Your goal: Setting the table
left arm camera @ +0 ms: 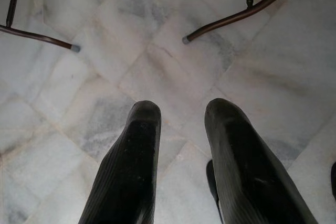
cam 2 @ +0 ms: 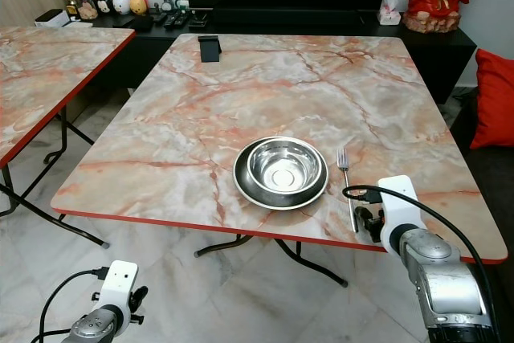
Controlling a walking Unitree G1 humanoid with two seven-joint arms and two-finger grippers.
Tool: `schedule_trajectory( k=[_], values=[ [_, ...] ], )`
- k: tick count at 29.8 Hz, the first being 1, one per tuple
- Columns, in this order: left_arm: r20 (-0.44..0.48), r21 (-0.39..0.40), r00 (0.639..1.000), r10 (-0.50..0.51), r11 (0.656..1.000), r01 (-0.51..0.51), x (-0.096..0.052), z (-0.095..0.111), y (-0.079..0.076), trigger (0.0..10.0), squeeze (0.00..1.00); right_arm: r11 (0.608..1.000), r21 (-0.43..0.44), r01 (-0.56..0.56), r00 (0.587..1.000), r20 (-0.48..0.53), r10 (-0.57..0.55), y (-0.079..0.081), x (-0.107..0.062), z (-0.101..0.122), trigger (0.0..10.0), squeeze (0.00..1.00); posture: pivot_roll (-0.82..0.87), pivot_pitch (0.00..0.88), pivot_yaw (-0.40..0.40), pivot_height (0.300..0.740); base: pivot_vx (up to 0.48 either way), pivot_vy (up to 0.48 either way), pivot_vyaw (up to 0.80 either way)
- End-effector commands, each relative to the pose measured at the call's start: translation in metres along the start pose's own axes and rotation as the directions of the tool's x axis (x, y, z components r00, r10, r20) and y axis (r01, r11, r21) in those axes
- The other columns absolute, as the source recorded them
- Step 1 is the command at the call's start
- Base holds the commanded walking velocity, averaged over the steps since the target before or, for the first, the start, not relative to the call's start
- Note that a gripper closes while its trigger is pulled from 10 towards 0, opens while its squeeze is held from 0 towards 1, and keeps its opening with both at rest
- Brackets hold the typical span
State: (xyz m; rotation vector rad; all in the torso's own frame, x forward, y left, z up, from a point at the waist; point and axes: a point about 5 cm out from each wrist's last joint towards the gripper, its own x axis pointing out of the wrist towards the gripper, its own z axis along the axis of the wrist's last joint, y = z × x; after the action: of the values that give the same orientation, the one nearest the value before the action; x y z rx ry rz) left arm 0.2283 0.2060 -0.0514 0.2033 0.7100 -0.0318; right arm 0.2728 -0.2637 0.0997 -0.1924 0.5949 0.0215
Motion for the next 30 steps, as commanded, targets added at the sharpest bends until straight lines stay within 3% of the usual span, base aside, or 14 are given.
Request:
schedule_trajectory(
  k=[1, 13, 15, 18, 21, 22, 23, 26, 30],
  values=[
    [-0.032, 0.021, 0.999, 0.004, 1.0, -0.004, -0.001, -0.005, 0.005, 10.0, 0.0, 1.0, -0.006, -0.005, 1.0, 0.013, 0.005, 0.002, 0.001, 0.004, 10.0, 0.0, -0.04, 0.0, 0.042, 0.74, 0.0, 0.0, 0.0],
    [-0.043, 0.023, 0.999, 0.004, 1.0, -0.003, -0.002, -0.009, 0.004, 10.0, 0.0, 0.999, 0.004, 0.053, 0.998, 0.023, -0.053, -0.006, -0.001, 0.004, 10.0, 0.0, -0.04, 0.0, 0.042, 0.74, 0.0, 0.0, 0.0],
    [-0.044, 0.024, 0.999, 0.002, 1.0, -0.001, -0.002, -0.009, 0.003, 10.0, 0.0, 0.986, 0.009, 0.167, 0.984, 0.053, -0.168, -0.018, -0.001, 0.008, 10.0, 0.0, -0.04, 0.0, 0.045, 0.74, 0.0, 0.0, 0.0],
    [-0.044, 0.026, 0.999, 0.0, 1.0, 0.001, -0.002, -0.009, 0.001, 10.0, 0.0, 0.955, -0.021, 0.296, 0.952, 0.093, -0.293, -0.031, -0.004, 0.011, 10.0, 0.0, -0.04, 0.0, 0.045, 0.74, 0.0, 0.0, 0.0],
    [-0.042, 0.027, 0.999, 0.0, 1.0, 0.001, -0.003, -0.01, 0.001, 10.0, 0.0, 0.94, 0.102, 0.325, 0.901, 0.268, -0.341, -0.031, -0.007, 0.023, 10.0, 0.0, -0.04, 0.0, 0.045, 0.74, 0.0, 0.0, 0.0],
    [-0.038, 0.027, 0.999, -0.002, 1.0, 0.003, -0.003, -0.01, 0.001, 10.0, 0.0, 0.938, 0.127, 0.322, 0.868, 0.357, -0.346, -0.027, -0.01, 0.028, 10.0, 0.0, -0.04, 0.0, 0.048, 0.74, 0.0, 0.0, 0.0],
    [-0.038, 0.027, 0.999, -0.002, 1.0, 0.003, -0.003, -0.01, 0.001, 10.0, 0.0, 0.938, 0.127, 0.322, 0.868, 0.357, -0.346, -0.027, -0.01, 0.028, 10.0, 0.0, -0.04, 0.0, 0.048, 0.74, 0.0, 0.0, 0.0],
    [-0.01, 0.015, 1.0, -0.008, 1.0, 0.009, -0.002, -0.006, 0.002, 10.0, 0.0, 0.925, 0.234, 0.301, 0.786, 0.488, -0.379, -0.008, -0.017, 0.024, 10.0, 0.0, -0.04, 0.0, 0.053, 0.74, 0.0, 0.0, 0.0],
    [0.008, 0.026, 1.0, -0.026, 0.999, 0.026, -0.003, -0.006, 0.0, 10.0, 0.0, 0.914, 0.269, 0.305, 0.755, 0.516, -0.404, 0.0, -0.018, 0.014, 10.0, 0.0, -0.04, 0.0, 0.055, 0.74, 0.0, 0.0, 0.0]
  ],
)
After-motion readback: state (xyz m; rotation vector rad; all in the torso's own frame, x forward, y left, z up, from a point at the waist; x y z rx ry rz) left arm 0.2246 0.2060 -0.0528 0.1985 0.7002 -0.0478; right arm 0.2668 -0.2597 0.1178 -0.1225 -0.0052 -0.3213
